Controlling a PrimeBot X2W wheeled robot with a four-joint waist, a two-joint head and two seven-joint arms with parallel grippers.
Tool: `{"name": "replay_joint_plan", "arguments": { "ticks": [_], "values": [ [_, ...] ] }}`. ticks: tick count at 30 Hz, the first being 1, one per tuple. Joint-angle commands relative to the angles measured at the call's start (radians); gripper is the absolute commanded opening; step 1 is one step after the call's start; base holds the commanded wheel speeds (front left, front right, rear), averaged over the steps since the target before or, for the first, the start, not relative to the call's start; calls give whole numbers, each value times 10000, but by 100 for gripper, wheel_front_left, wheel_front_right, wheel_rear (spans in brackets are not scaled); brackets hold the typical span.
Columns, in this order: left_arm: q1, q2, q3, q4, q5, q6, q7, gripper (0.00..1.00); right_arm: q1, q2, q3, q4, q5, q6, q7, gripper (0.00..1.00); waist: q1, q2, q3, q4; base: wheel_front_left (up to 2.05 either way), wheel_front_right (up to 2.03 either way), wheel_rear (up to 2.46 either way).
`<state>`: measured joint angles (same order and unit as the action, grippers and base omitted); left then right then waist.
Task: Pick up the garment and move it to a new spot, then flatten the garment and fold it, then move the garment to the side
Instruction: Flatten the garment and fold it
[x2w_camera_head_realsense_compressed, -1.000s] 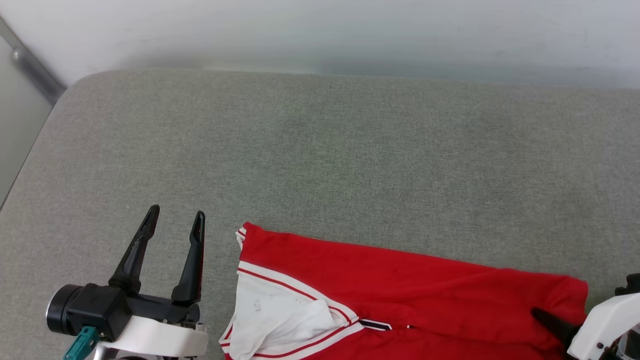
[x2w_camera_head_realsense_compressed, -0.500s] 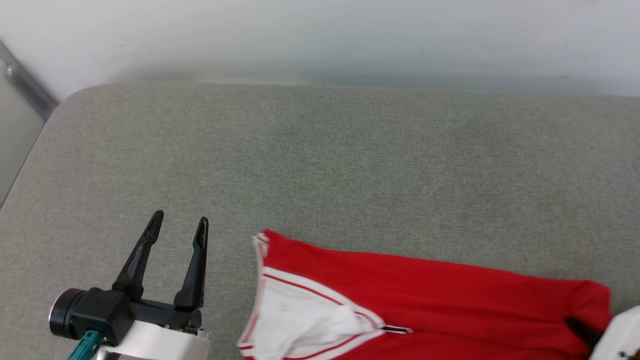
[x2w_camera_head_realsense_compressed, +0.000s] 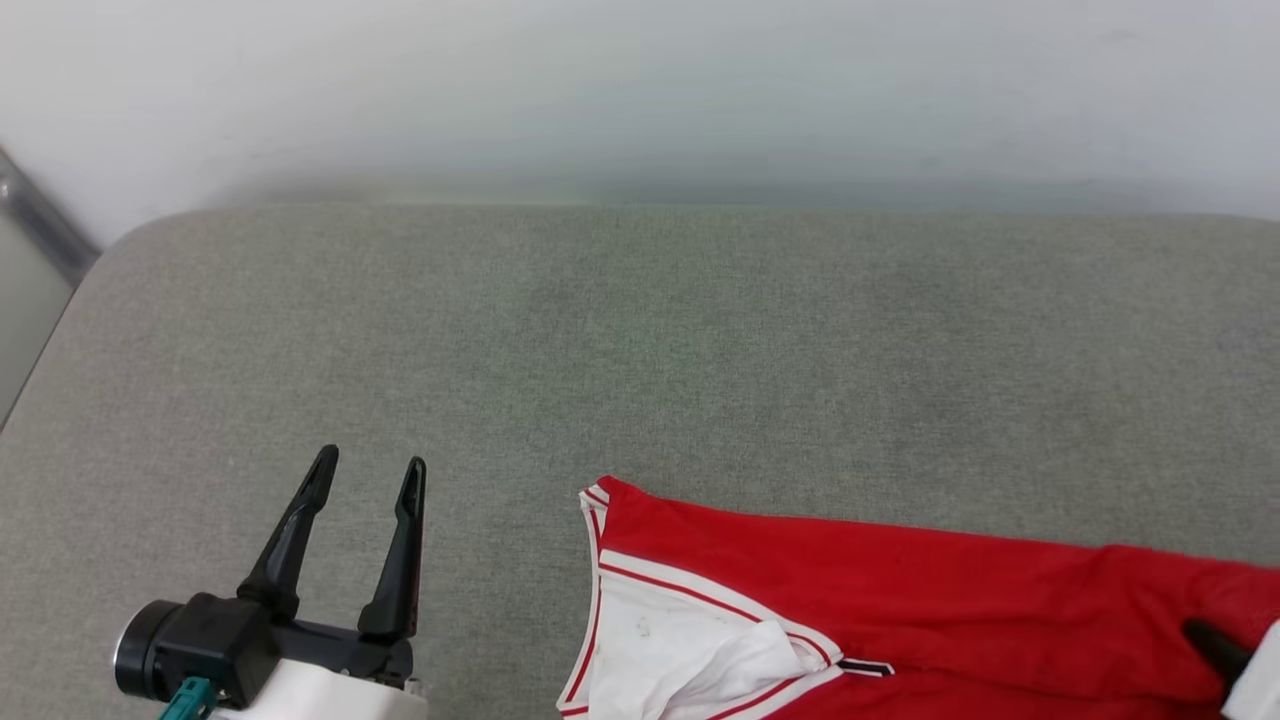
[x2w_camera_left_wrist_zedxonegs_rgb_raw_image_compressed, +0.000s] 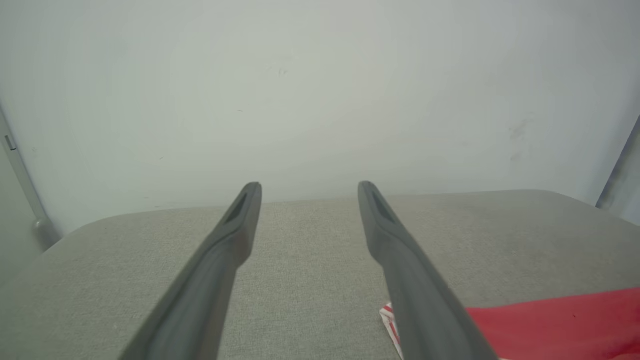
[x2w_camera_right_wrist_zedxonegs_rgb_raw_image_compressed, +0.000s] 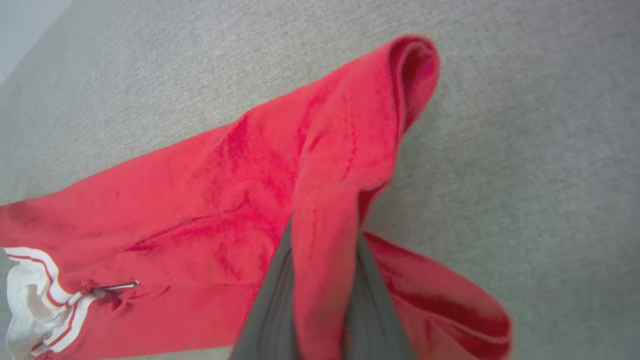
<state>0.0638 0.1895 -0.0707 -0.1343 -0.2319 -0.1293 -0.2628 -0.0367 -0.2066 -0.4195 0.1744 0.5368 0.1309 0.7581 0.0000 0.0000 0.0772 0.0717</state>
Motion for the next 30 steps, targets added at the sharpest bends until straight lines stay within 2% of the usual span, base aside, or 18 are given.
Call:
{"name": "replay_joint_plan", "arguments": {
  "ticks": [1,9,14,19,23,30],
  "values": [
    [160,-27,-2,32,-30,-12,-22,100,284,228,181,-583,-26,-4,310,0,0,0,-177,-40,0,0,0],
    [317,-188,-95,39,-75,-11,-22,100,1174,1139,1021,-3064,336,-4,1777,0,0,0,-540,113,0,0,0],
    [345,-220,-119,48,-88,-11,-22,100,1233,1492,1816,-3812,687,-4,2306,0,0,0,-618,285,0,0,0],
    [305,-173,-144,66,-115,-11,-22,100,1009,1578,2652,-3616,1817,-4,2303,0,0,0,-656,526,0,0,0],
    [267,-140,-112,69,-141,-11,-22,100,725,1574,3490,-3089,2669,-4,1788,0,0,0,-618,692,0,0,0],
    [121,-130,-167,132,-169,-11,-22,100,-153,1573,4994,-1921,3421,-4,806,0,0,0,-509,1001,0,0,0]
  ]
}}
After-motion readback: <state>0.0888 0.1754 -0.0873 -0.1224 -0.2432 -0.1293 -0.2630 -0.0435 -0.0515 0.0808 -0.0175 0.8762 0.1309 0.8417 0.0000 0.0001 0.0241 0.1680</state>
